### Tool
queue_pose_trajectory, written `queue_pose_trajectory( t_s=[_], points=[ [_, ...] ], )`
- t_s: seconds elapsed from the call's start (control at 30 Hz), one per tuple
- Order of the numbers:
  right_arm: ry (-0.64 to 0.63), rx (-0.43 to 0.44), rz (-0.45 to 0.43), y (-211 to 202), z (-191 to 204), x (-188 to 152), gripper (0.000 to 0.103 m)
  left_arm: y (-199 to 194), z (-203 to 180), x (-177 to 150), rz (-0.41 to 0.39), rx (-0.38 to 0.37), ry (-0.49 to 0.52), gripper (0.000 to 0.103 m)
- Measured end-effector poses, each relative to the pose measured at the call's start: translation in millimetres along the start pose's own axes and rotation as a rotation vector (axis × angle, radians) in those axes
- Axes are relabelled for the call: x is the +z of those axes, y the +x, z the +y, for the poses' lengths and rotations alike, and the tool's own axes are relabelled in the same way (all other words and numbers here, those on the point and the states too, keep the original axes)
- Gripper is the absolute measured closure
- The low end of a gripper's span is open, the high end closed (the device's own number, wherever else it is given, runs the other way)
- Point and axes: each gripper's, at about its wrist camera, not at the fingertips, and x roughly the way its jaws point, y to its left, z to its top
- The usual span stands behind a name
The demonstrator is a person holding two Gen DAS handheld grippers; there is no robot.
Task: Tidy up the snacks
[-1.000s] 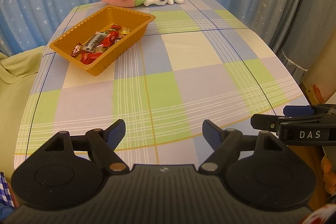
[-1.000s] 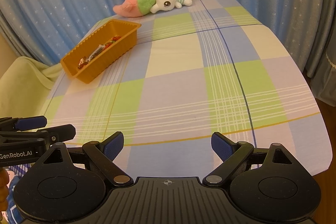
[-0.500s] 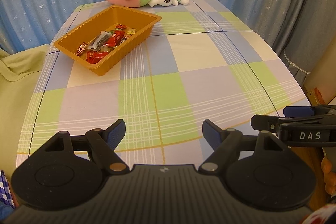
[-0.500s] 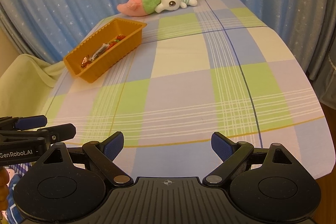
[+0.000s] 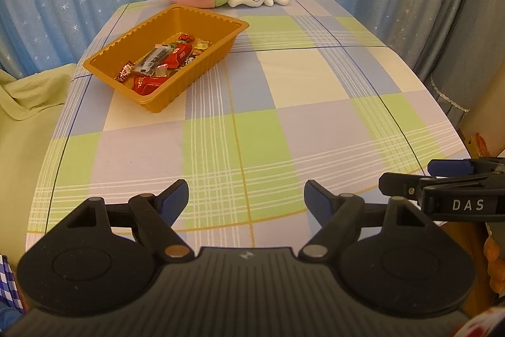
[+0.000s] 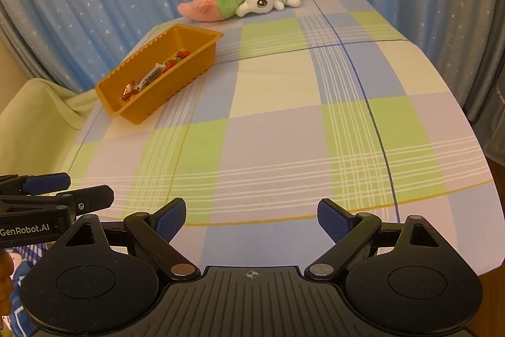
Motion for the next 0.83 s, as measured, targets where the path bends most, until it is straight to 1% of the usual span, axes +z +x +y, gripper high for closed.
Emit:
queue_pose_trajectory(
  t_s=[0.57, 0.77, 0.83],
  points=[
    [-0.002, 0.005, 0.016, 14, 4, 11, 0.013, 14, 9, 10, 0.016, 0.005, -0.007, 0.024],
    [0.002, 0.009, 0.026, 24, 6, 18, 0.013, 21, 16, 15, 0.022, 0.007, -0.009, 0.023],
    [0.003, 0.009, 0.031, 29, 7, 20, 0.013, 26, 20, 18, 0.032, 0.0, -0.009, 0.022]
  ],
)
